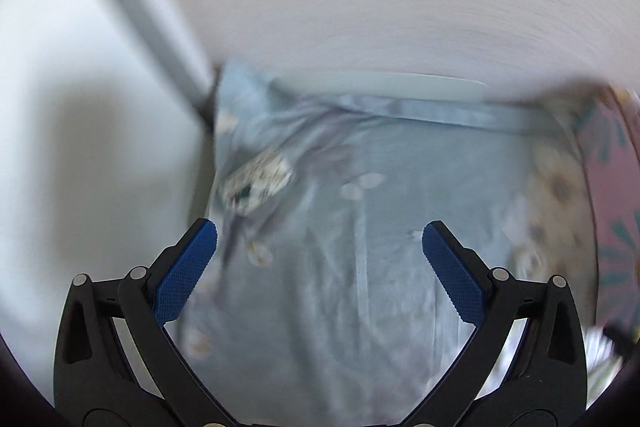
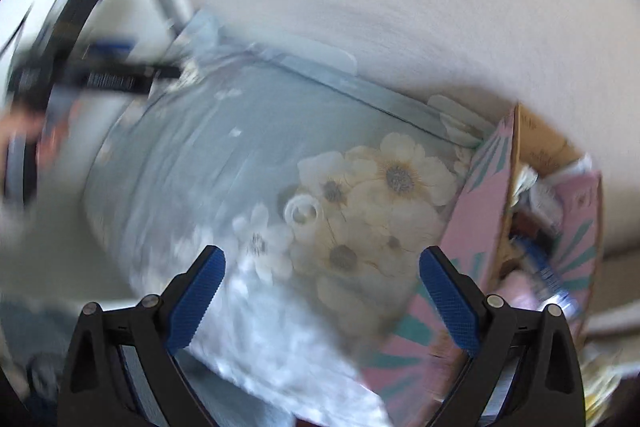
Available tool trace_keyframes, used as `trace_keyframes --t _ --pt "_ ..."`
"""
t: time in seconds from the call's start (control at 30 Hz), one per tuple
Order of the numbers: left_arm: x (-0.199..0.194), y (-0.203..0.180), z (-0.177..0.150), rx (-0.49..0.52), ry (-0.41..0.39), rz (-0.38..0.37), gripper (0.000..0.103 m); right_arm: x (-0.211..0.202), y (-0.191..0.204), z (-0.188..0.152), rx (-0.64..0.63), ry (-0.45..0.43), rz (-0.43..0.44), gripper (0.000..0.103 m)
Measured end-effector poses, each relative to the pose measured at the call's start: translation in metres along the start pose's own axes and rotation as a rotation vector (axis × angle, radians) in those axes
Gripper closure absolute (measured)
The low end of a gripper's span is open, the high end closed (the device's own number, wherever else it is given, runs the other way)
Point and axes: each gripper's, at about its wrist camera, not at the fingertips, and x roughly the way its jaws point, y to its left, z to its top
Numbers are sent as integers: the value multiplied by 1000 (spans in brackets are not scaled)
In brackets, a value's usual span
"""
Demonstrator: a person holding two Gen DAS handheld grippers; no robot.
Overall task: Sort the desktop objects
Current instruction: 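Move both tools back over the cloth, then grasp the clear tape roll with the right tool while the left grasps the printed white box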
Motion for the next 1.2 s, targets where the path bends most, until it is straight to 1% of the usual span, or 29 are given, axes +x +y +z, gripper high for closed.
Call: trace_keyframes --t 0.03,0.07,0.13,0.2,0.27,0.4,0.5,0.57,0.63,0.73,0.8,0.9,0.93,0.97,1.0,1.03,1.07,1.1,1.13,1.17,1.2 --pt "4 0 -5 -44 -4 14 1 8 2 -4 42 -18 -7 6" --pt "13 -1 -12 -113 -3 30 1 16 4 -9 88 -42 -7 6" --pt "27 -4 -17 -183 -7 56 0 28 8 -17 135 -80 -9 6" --pt "42 -6 -19 -235 -8 80 0 41 13 -27 162 -116 -29 6" --pt "55 -6 -18 -279 -18 109 0 53 17 -35 175 -127 -37 6" --pt "68 3 -12 -340 -52 180 1 71 18 -39 174 -136 -54 6" --pt "77 12 -6 -392 -58 205 1 83 14 -35 203 -136 -43 6" --pt "83 16 -3 -421 -54 193 1 86 14 -31 203 -155 -45 6" --pt "90 19 1 -436 -54 210 1 88 16 -29 194 -174 -57 6" --pt "97 21 6 -440 -58 224 1 89 20 -24 177 -206 -57 6" --pt "98 21 7 -448 -64 210 1 90 22 -21 174 -227 -66 6" --pt "99 16 8 -444 -70 217 2 93 24 -16 165 -248 -84 7" --pt "99 14 7 -439 -73 221 7 94 24 -15 164 -252 -90 10" --pt "99 13 7 -438 -74 221 12 95 25 -14 161 -249 -97 17" --pt "99 12 7 -440 -70 220 13 97 25 -13 160 -244 -104 22" --pt "100 12 6 -446 -66 221 16 98 26 -13 159 -238 -111 32" --pt "100 12 4 -457 -66 219 23 100 27 -12 159 -231 -111 38" --pt "99 13 3 -466 -69 215 28 101 28 -12 160 -224 -105 41" --pt "98 14 2 -476 -75 204 37 102 28 -12 160 -216 -101 48" --pt "97 16 0 -487 -80 188 44 103 28 -11 159 -212 -101 58" --pt "96 17 -1 -499 -83 173 44 105 29 -11 156 -203 -102 64"
